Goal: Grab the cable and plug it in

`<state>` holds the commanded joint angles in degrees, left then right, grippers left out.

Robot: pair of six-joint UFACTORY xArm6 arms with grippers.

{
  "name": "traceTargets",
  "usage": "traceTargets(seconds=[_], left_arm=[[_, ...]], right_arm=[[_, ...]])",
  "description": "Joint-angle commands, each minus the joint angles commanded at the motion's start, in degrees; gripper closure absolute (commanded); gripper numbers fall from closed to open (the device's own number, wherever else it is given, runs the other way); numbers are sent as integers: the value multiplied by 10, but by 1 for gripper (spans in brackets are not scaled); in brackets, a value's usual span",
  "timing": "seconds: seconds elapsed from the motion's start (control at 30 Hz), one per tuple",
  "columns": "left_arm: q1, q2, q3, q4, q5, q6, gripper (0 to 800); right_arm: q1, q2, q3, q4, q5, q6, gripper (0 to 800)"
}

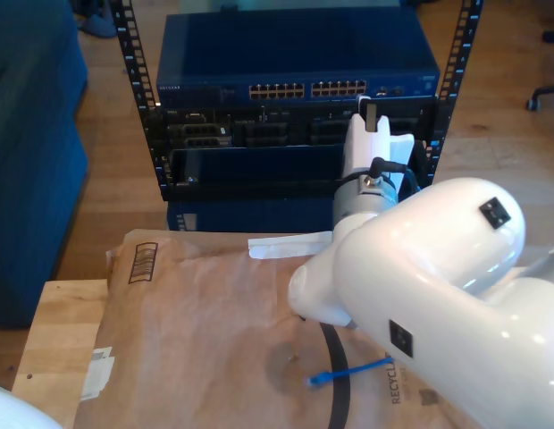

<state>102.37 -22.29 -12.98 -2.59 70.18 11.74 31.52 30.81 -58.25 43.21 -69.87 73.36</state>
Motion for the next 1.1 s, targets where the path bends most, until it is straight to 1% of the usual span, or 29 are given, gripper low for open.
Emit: traceTargets(seconds=[0.17,0.4,0.67,0.83,1.1], left_arm=[[0,0,0,0,0,0,1],[0,0,0,0,0,0,1],[0,0,0,0,0,0,1],[0,0,0,0,0,0,1],[0,0,0,0,0,0,1]], right_arm=[[-8,24,-18,-11,-12,8,800],[-26,40,-18,-39,-47,40,800],[-47,58,-28,-73,-47,46,800],[-62,65,-35,-109,-47,46,800],[-70,67,-36,-127,-46,55,800]])
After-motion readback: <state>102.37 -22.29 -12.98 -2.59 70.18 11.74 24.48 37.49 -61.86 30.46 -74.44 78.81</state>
